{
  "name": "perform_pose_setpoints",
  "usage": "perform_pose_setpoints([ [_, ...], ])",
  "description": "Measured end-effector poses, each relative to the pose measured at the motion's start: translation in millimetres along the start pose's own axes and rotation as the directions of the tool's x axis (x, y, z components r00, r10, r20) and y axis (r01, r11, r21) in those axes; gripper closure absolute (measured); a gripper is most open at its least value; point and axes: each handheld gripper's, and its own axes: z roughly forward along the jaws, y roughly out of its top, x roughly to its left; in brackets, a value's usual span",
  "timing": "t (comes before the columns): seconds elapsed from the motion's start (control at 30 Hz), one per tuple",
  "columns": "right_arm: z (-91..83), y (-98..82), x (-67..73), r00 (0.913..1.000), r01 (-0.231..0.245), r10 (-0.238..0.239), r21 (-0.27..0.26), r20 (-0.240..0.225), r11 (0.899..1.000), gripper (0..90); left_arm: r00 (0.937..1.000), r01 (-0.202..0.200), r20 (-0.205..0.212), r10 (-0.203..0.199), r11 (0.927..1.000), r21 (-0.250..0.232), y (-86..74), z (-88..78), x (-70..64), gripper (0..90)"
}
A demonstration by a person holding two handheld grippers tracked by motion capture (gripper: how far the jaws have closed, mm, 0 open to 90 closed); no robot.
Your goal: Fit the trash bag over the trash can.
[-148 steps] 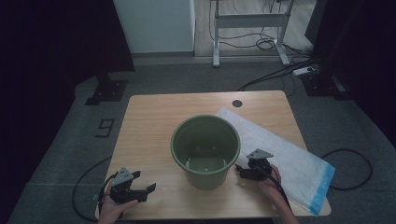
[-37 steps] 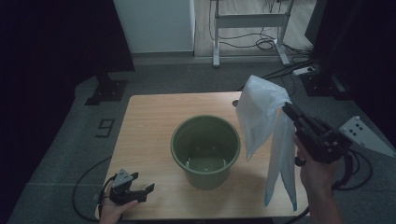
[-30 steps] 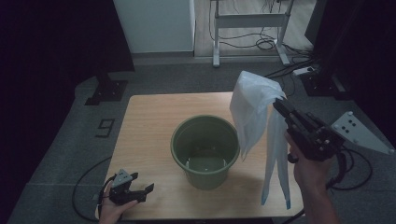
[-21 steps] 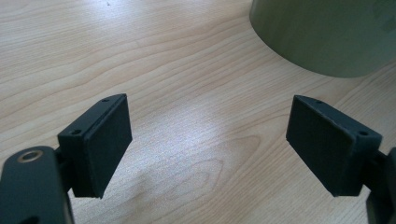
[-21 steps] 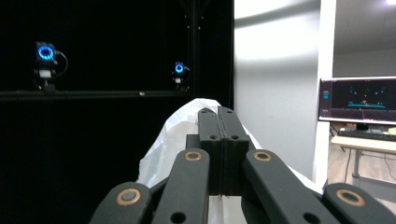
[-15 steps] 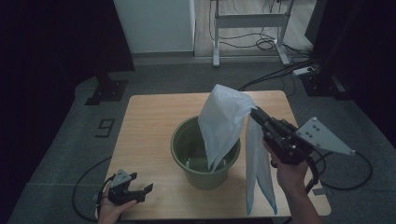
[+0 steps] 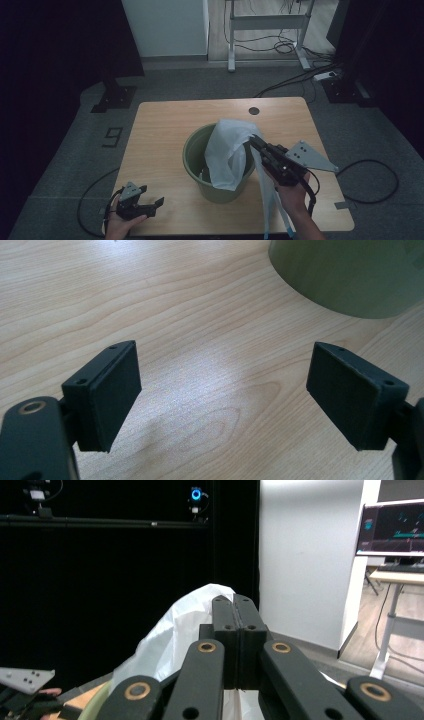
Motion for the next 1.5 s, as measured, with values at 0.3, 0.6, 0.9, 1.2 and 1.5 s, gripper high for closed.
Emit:
perform_pose_setpoints([
  [0.3, 10.6, -22.9, 13.5, 0.9993, 0.023, -0.021, 0.054, -0.03, 0.998, 88.7, 1.0, -0.002, -0.001, 0.002, 1.0, 0.003, -0.6, 0.4, 0.3, 13.8],
  [0.6, 7.5, -34.4, 6.8, 0.9999, 0.017, -0.017, 0.078, -0.003, 0.997, 88.8, 1.0, -0.005, -0.001, 0.005, 1.0, 0.008, -0.9, 1.2, 0.0, 13.8],
  [0.9, -6.8, -43.0, -6.0, 0.9991, -0.012, 0.009, 0.078, 0.042, 0.997, 88.7, 1.0, -0.009, 0.0, 0.009, 0.9999, 0.009, -0.2, 1.8, -1.8, 13.8],
  [1.2, -4.2, -50.2, -3.4, 0.9999, -0.013, 0.011, 0.103, 0.011, 0.995, 75.0, 1.0, -0.003, -0.003, 0.003, 1.0, 0.005, -1.0, 0.2, 0.0, 13.8],
  [1.5, -32.8, -60.7, 2.7, 0.9987, 0.013, -0.018, 0.089, 0.047, 0.996, 39.1, 1.0, 0.0, -0.003, 0.0, 1.0, 0.0, -0.8, -0.8, -0.1, 13.8],
])
